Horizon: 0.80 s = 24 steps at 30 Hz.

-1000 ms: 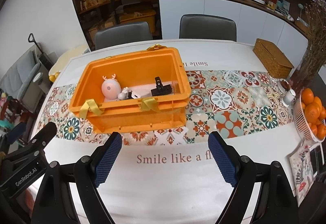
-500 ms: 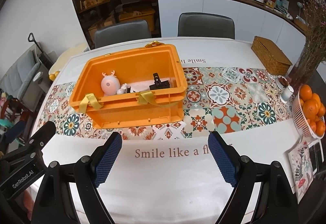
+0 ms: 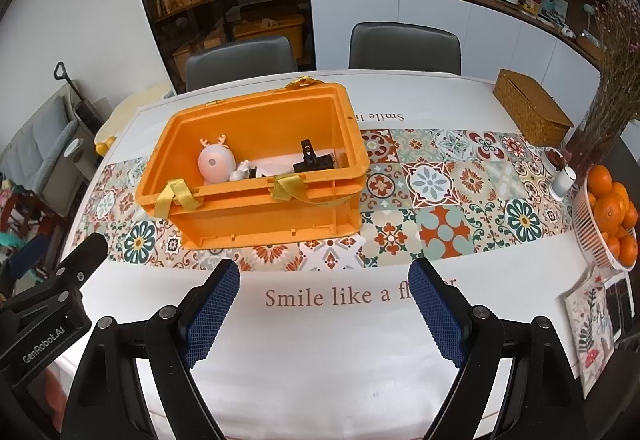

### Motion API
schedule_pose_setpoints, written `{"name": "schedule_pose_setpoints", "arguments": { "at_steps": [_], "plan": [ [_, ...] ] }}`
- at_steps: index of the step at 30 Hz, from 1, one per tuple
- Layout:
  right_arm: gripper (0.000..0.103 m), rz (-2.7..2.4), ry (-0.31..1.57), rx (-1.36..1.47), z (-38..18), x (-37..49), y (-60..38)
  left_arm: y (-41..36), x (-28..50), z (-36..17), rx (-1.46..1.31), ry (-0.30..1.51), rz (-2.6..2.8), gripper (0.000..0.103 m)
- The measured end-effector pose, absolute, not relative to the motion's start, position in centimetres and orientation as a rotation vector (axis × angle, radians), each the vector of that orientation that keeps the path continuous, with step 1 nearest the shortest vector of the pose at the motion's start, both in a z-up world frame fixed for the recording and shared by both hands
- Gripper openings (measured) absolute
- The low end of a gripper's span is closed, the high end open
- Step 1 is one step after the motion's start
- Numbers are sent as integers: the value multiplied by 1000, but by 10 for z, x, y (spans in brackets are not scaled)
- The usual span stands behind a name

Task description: Organize rigid objects

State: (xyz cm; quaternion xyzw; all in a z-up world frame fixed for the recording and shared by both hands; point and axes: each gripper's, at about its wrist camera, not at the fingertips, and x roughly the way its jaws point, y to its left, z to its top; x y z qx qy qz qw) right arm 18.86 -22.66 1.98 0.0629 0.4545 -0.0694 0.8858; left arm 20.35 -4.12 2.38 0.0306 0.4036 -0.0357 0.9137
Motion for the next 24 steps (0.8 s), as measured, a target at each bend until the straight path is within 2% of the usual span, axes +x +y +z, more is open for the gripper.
{"name": "schedule_pose_setpoints", "arguments": {
  "at_steps": [24],
  "plan": [
    [87,-138,952,129,16,194,-226,-43,209,20,69,846,-82,103]
  ]
}}
